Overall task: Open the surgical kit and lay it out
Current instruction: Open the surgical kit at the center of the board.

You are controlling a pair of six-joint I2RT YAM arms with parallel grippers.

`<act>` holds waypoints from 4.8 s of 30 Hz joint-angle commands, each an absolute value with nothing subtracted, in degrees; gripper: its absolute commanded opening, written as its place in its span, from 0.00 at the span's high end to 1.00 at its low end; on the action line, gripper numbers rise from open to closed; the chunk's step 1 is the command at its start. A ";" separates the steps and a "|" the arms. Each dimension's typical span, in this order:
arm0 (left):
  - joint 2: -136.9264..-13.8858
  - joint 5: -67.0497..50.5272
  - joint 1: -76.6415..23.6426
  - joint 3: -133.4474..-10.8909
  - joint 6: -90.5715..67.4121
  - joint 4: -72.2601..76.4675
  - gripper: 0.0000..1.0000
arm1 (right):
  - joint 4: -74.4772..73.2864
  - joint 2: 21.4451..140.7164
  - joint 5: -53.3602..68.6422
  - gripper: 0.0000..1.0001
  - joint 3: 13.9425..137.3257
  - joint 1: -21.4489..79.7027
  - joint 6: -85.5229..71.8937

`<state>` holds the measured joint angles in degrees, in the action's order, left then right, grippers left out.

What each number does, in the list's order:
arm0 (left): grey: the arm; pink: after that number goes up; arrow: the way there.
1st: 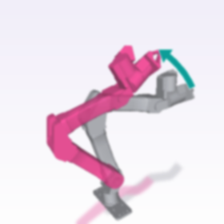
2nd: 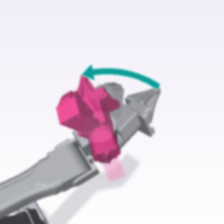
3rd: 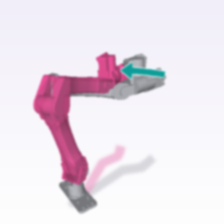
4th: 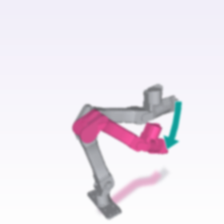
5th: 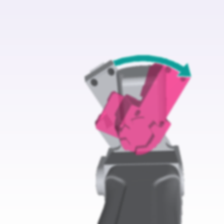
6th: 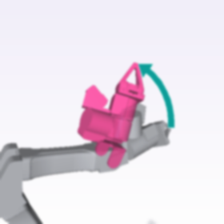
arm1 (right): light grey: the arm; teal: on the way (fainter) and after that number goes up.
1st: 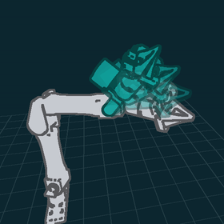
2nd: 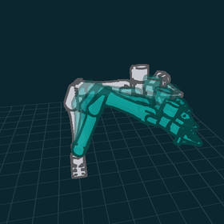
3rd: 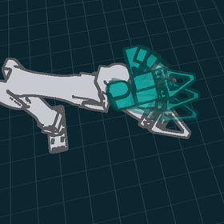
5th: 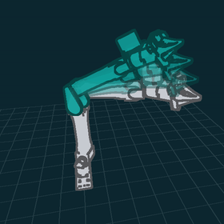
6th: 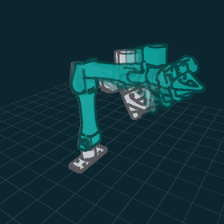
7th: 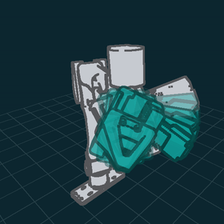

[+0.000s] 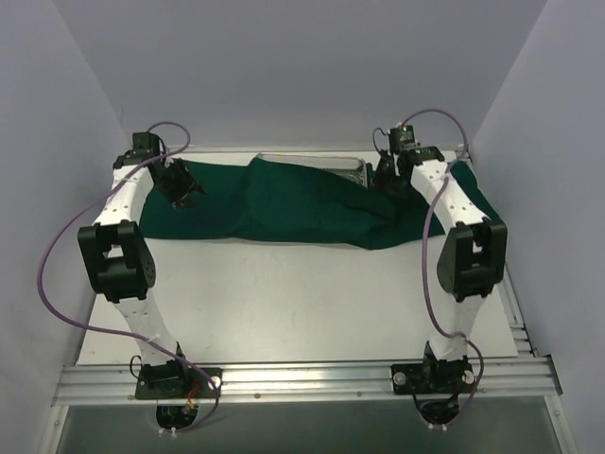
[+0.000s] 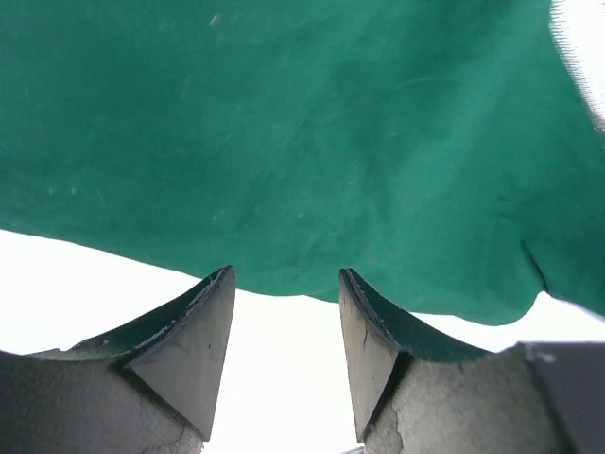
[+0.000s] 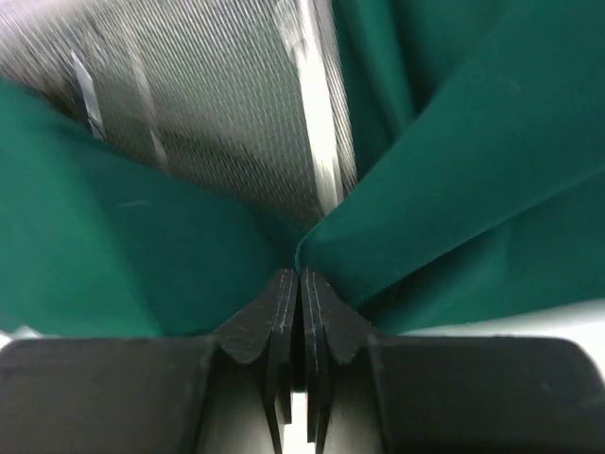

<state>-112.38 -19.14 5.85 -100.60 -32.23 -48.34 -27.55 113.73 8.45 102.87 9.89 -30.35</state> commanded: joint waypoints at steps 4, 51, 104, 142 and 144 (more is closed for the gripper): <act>-106.36 -17.93 4.57 -95.46 -34.54 -45.97 0.44 | -33.04 92.83 9.49 0.92 80.10 10.11 -26.11; -111.18 -9.23 -2.02 -103.27 -25.75 -48.43 0.44 | -33.40 136.66 -16.70 0.53 120.67 3.25 -22.59; -111.18 -10.20 -1.06 -101.43 -25.23 -48.43 0.44 | -27.95 135.62 -12.30 0.65 112.50 2.20 -21.45; -110.04 -11.60 -0.44 -98.26 -25.75 -47.11 0.44 | -26.02 136.31 -11.86 0.49 119.97 0.44 -20.92; -110.13 -11.69 -0.44 -98.52 -25.75 -47.20 0.44 | -25.84 137.10 -12.39 0.50 120.93 0.44 -21.09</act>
<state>-110.93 -10.76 -0.91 -97.62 -26.15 -48.95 -22.98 134.96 -10.15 118.89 0.78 -20.34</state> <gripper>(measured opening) 0.562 0.505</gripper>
